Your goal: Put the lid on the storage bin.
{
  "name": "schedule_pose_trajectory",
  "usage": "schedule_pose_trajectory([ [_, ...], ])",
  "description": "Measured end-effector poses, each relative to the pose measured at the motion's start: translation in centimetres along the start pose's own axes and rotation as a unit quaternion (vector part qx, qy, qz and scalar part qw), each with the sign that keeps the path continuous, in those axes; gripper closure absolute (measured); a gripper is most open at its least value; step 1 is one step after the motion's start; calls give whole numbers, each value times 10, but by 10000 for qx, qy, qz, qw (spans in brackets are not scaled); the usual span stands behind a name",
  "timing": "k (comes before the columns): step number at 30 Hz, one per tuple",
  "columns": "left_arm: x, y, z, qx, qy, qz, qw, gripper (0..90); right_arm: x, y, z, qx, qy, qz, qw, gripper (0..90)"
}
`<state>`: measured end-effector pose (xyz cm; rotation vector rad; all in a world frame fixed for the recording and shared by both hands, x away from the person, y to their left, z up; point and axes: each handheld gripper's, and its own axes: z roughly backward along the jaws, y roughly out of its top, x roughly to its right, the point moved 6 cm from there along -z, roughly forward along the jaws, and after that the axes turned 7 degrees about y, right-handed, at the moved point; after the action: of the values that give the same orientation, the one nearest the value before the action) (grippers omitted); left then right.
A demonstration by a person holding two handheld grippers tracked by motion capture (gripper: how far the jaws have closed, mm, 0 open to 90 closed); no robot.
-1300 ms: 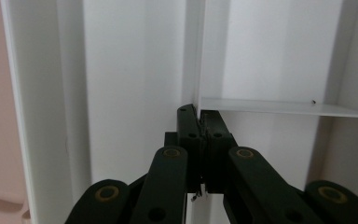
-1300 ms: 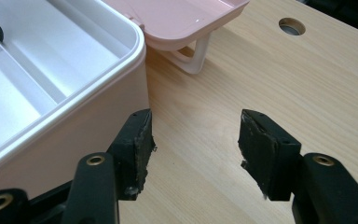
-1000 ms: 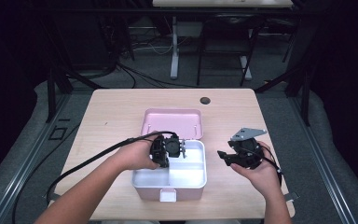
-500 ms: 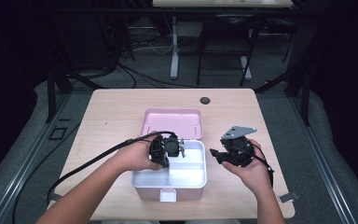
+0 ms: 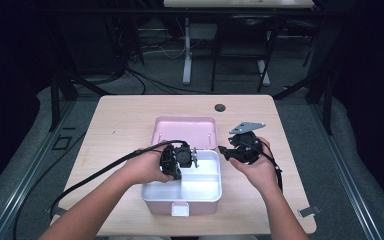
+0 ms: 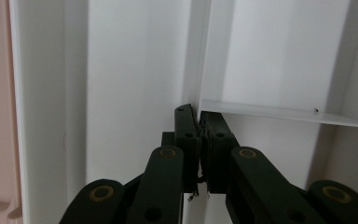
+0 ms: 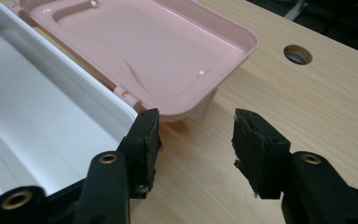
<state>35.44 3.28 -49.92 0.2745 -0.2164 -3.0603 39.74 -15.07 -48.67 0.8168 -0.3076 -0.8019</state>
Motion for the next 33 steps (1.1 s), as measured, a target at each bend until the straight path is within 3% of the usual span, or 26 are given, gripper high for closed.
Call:
schedule_pose_trajectory([
  [6, 0, 0, 0, -20, 7, -23, 10000, 866, 5, 9, -11, -1, 116, -160, 9998, 559],
  [9, 0, 0, 0, -23, 2, -27, 10000, 867, 7, 14, -17, -11, 185, -398, 9990, 573],
  [13, 0, 1, 0, -24, 0, -41, 10000, 867, 13, 19, -24, -43, 51, -523, 9986, 606],
  [14, 0, 0, -1, -23, 4, -44, 10000, 868, 14, 20, -27, -65, 216, -559, 9982, 607],
  [16, 0, 1, -1, -23, -4, -55, 10000, 868, 18, 22, -32, -167, 49, -589, 9981, 607],
  [20, 0, 1, -1, -30, -18, -69, 10000, 869, 22, 24, -38, -125, -18, -638, 9979, 607],
  [22, 0, 1, -1, -23, -26, -64, 10000, 869, 25, 26, -42, -94, 129, -838, 9964, 607],
  [23, 0, 1, -1, -23, -26, -64, 10000, 869, 25, 26, -42, -94, 129, -838, 9964, 607],
  [24, 0, 1, 0, -44, -29, -82, 10000, 869, 27, 27, -43, -85, -40, -872, 9961, 608],
  [28, 0, 1, 0, -56, -7, -103, 9999, 870, 31, 29, -52, -31, 113, -1041, 9945, 630],
  [33, 0, 1, 0, -60, -7, -102, 9999, 870, 33, 29, -57, -71, 36, -1129, 9936, 651],
])
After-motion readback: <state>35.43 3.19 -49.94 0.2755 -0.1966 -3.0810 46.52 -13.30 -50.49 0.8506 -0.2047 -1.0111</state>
